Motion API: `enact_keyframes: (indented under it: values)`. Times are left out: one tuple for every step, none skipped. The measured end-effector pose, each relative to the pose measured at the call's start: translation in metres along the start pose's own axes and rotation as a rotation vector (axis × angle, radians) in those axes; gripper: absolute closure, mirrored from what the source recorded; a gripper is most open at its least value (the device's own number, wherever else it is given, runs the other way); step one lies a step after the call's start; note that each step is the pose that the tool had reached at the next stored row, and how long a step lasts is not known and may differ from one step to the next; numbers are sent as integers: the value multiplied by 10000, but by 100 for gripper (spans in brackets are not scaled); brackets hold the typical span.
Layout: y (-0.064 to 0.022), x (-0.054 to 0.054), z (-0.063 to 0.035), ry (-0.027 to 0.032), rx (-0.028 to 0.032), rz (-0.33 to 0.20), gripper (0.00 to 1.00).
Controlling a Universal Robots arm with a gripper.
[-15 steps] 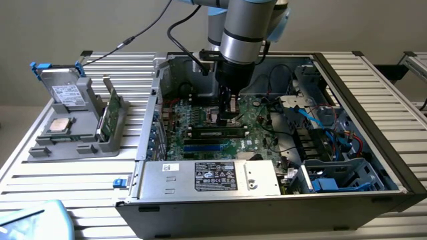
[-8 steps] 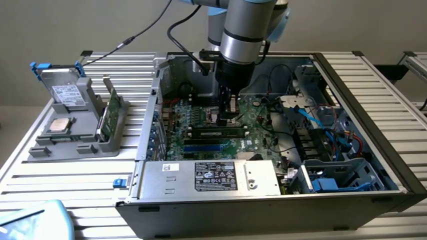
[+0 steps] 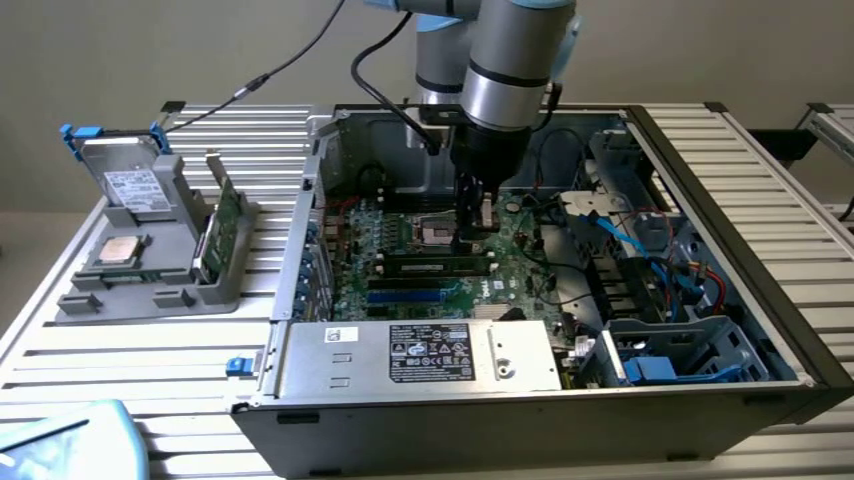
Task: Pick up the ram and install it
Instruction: 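Press down the ram until it locks into place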
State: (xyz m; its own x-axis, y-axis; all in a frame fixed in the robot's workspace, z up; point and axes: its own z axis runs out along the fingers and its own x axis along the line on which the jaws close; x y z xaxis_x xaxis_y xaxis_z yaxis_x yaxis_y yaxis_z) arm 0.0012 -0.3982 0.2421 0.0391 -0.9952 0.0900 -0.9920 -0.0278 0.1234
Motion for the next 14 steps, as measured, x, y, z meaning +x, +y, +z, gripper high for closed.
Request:
enact_keyframes:
  values:
    - [-26, 1, -3, 1, 57, 6, 89]
    - [-49, 2, -4, 2, 114, 10, 89]
    - [-67, 2, -4, 3, 174, 16, 89]
    - [-74, 2, 1, 9, 215, 21, 89]
    - [-78, 1, 10, 11, 235, 24, 89]
    - [-80, 0, 22, 14, 246, 24, 89]
    - [-83, -2, 38, 14, 254, 24, 89]
    - [-85, -3, 53, 13, 260, 25, 89]
    - [-87, -5, 69, 13, 263, 26, 89]
    - [-89, -7, 87, 13, 266, 26, 89]
    - [-91, -8, 105, 14, 269, 26, 89]
    - [-94, -10, 123, 15, 271, 27, 89]
    - [-96, -11, 140, 21, 271, 27, 89]
    - [-98, -12, 156, 24, 272, 26, 89]
